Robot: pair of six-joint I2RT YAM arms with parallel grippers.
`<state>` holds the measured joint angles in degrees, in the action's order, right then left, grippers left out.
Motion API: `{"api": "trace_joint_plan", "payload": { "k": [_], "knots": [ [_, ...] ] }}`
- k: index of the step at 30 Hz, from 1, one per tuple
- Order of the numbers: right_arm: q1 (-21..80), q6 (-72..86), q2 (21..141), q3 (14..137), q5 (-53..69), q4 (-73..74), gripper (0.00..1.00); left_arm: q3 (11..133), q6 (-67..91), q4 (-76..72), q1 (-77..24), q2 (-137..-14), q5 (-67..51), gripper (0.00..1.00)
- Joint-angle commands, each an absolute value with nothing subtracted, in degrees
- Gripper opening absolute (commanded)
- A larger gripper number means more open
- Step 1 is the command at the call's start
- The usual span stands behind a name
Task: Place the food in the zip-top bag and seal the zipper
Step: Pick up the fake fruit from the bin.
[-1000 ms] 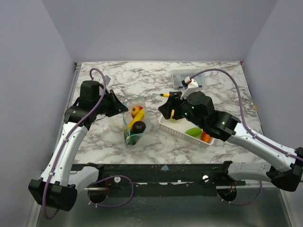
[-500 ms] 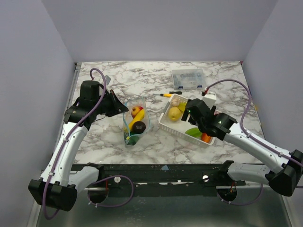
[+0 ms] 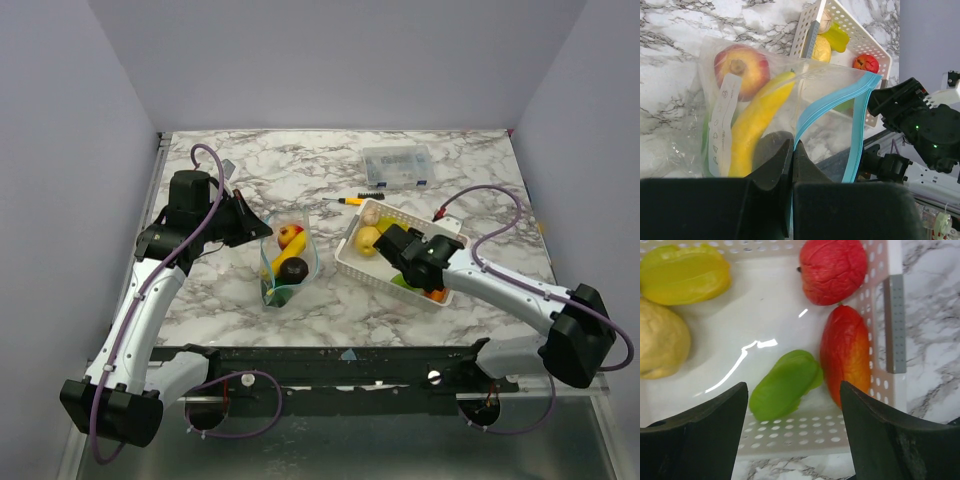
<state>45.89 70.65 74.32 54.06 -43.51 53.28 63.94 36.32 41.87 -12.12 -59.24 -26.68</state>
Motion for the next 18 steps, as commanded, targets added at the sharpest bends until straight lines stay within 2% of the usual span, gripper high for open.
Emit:
{"api": "trace_joint_plan", "payload": {
  "k": [1, 18],
  "knots": [
    [43.23, 75.85, 77.72, 54.4, -51.73, 61.29, 0.74, 63.89, 35.91, 40.36, -11.87, -58.12, -28.26, 0.0],
    [36.73, 67.25, 78.7, 46.87, -47.17, 49.31, 0.58, 63.31, 35.86, 39.63, -11.87, -59.11, -29.18, 0.0]
  ]
}}
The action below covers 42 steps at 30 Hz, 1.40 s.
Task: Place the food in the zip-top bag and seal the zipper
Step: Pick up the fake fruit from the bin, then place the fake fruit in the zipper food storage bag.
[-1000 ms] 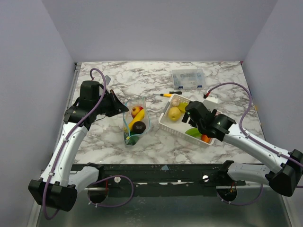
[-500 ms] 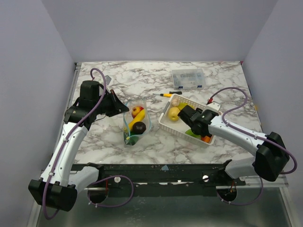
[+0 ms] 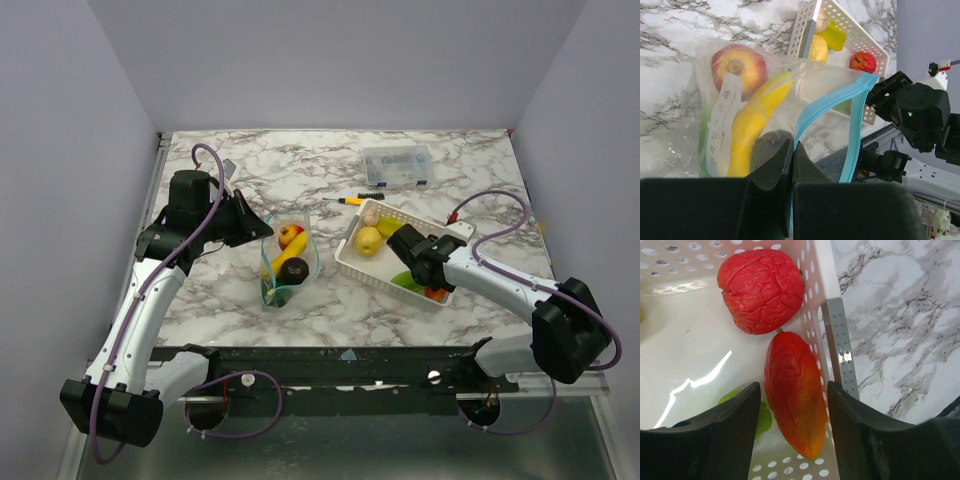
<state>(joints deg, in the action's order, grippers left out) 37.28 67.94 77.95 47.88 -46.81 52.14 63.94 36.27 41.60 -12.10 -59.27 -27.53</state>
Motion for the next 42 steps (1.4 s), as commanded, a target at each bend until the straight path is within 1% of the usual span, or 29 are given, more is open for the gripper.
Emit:
{"api": "trace_joint_plan", "payload": {
  "k": [1, 10, 11, 14, 17, 22, 26, 29, 32, 37, 42],
  "knots": [
    [36.69, 66.88, 79.32, 46.72, -47.03, 48.99, 0.58, 63.12, 35.86, 39.54, -11.91, -58.91, -29.05, 0.0],
    [36.71, 64.81, 82.54, 46.07, -45.7, 45.33, 0.58, 63.02, 35.88, 39.69, -11.91, -58.65, -29.06, 0.0],
    [36.69, 64.5, 82.59, 46.14, -45.7, 44.96, 0.57, 62.95, 35.86, 39.58, -11.87, -58.64, -28.99, 0.0],
    [36.68, 63.25, 82.24, 46.61, -45.83, 43.86, 0.45, 63.06, 35.94, 39.85, -11.89, -58.73, -29.24, 0.0],
    [36.73, 61.93, 81.59, 48.39, -46.37, 45.94, 0.35, 63.19, 35.95, 39.88, -11.88, -58.62, -29.23, 0.0],
    [36.69, 57.77, 79.59, 52.94, -46.82, 47.78, 0.11, 63.35, 36.21, 39.77, -11.89, -58.88, -29.53, 0.0],
    [36.72, 54.88, 76.7, 55.59, -46.96, 48.04, 0.01, 63.63, 36.3, 39.97, -11.87, -58.69, -29.66, 0.0],
    [36.69, 50.39, 73.84, 56.33, -45.0, 44.47, 0.01, 63.54, 36.39, 39.95, -11.91, -58.37, -29.42, 0.0],
    [36.68, 44.85, 70.69, 56.63, -39.65, 38.88, 0.0, 63.54, 36.39, 40.08, -11.9, -58.63, -29.77, 0.0],
    [36.69, 37.06, 63.39, 55.27, -24.33, 25.26, 0.0, 63.72, 36.38, 40.08, -11.91, -59.18, -30.37, 0.0],
    [36.78, 35.96, 60.45, 55.47, -7.79, 14.73, 0.01, 63.48, 36.57, 39.73, -11.88, -59.53, -30.68, 0.0]
  ]
}}
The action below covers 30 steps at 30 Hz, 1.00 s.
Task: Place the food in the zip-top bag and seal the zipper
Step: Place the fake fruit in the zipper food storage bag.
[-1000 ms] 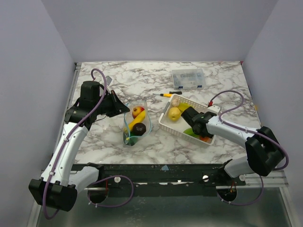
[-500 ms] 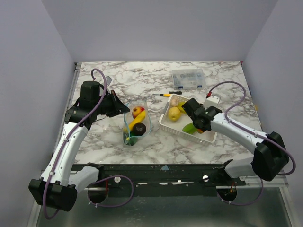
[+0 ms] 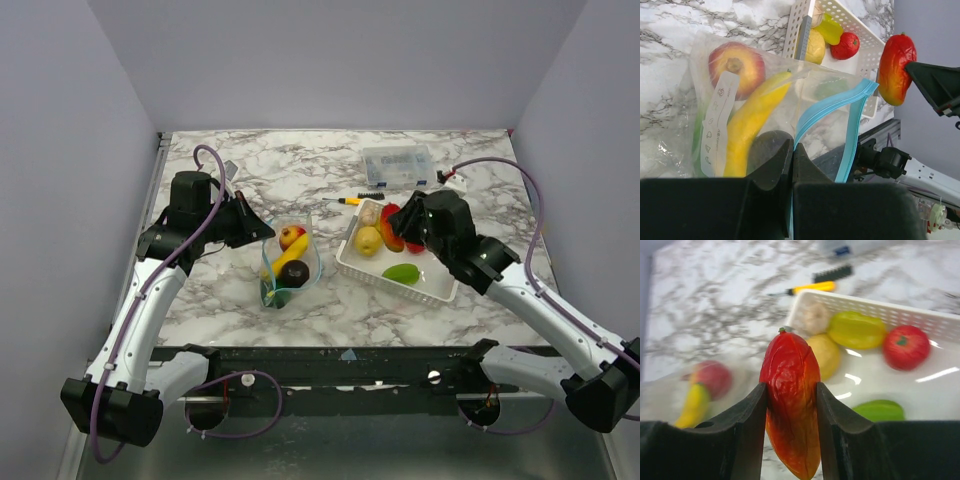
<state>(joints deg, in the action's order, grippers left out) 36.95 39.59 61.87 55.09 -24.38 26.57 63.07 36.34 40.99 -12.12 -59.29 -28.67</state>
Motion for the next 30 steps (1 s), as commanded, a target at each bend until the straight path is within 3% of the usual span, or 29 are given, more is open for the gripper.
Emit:
{"api": "trace_joint_plan", "payload": {
  "k": [1, 6, 11, 18, 25, 30],
  "knots": [
    [36.78, 36.06, 60.57, 55.93, -3.79, 13.34, 0.01, 63.45, 36.59, 39.73, -11.87, -59.5, -30.76, 0.0],
    [38.67, 41.19, 60.46, 54.25, 13.18, -0.43, 0.0, 63.37, 36.65, 39.54, -11.91, -59.72, -30.95, 0.0],
    [44.84, 44.82, 63.35, 54.16, 16.15, -8.94, 0.01, 63.28, 36.91, 39.35, -11.91, -59.81, -31.19, 0.0],
    [56.79, 43.95, 72.89, 60.58, 5.53, -5.9, 0.01, 63.75, 37.09, 39.46, -11.87, -59.94, -31.5, 0.0],
    [65.49, 46.23, 81.32, 70.5, -23.57, 12.77, 0.0, 63.29, 36.74, 39.73, -11.88, -59.63, -31.31, 0.0],
    [66.52, 54.15, 82.41, 70.6, -31.57, 17.85, 0.01, 63.19, 36.76, 39.46, -11.88, -59.43, -31.4, 0.0]
  ]
}}
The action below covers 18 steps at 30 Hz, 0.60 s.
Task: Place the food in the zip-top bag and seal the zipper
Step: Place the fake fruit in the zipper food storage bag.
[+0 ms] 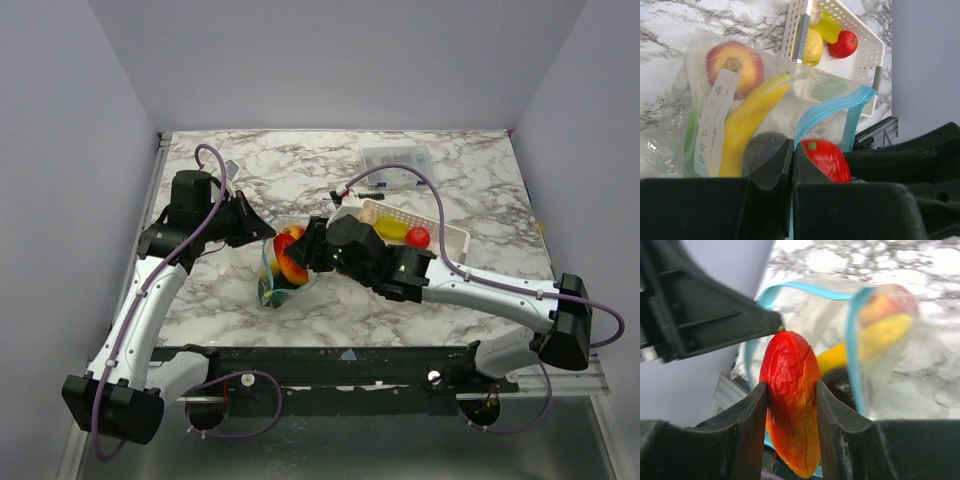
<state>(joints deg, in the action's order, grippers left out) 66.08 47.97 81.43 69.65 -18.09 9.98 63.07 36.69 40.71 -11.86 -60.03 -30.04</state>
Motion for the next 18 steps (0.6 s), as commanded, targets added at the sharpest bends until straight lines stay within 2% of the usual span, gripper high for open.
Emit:
{"api": "trace_joint_plan", "payload": {
  "k": [1, 13, 18],
  "knots": [
    [66.62, 55.65, 82.65, 70.74, -32.63, 19.24, 0.0, 63.26, 36.74, 39.44, -11.87, -59.51, -31.46, 0.0],
    [66.64, 65.5, 91.67, 78.2, -41.87, 19.33, 0.04, 63.19, 37.39, 39.1, -11.92, -59.3, -31.99, 0.0],
    [66.62, 65.24, 97.51, 83.73, -43.88, 20.01, 0.26, 62.78, 37.79, 39.17, -11.91, -58.65, -32.63, 0.0]
  ]
}}
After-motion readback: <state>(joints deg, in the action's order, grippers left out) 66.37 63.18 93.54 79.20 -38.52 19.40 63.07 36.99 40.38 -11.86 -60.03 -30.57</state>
